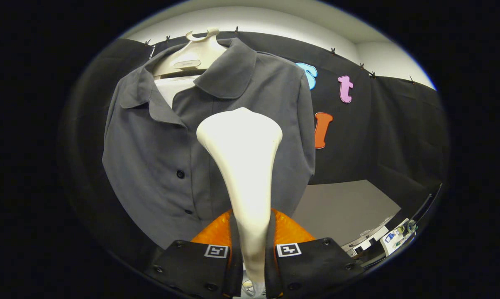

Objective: Iron the clothes twice with a garment steamer, once on the left side and once on the right side.

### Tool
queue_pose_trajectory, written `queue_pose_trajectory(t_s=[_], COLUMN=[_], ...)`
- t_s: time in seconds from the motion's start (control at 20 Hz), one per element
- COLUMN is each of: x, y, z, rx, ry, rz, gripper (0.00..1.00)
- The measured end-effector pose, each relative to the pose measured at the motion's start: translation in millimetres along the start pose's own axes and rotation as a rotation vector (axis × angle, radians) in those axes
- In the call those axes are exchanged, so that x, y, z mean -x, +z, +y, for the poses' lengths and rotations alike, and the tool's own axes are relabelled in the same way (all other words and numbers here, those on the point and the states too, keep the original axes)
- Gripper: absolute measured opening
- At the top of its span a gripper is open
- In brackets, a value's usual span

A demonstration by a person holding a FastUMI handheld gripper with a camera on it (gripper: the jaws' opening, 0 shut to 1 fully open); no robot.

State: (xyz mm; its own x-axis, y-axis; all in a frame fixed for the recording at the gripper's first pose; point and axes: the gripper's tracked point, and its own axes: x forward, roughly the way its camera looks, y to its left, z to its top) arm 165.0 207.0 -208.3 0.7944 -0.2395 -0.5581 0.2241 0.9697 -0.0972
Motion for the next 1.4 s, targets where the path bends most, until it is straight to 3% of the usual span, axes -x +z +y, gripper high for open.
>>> queue_pose_trajectory(t_s=[0.45,1.4], x=[-6.5,-19.3], y=[-16.2,-100.8], z=[4.3,18.7], rx=[-0.031,-0.043], ry=[0.014,0.014], rz=[0.015,0.102], gripper=[0.29,0.29])
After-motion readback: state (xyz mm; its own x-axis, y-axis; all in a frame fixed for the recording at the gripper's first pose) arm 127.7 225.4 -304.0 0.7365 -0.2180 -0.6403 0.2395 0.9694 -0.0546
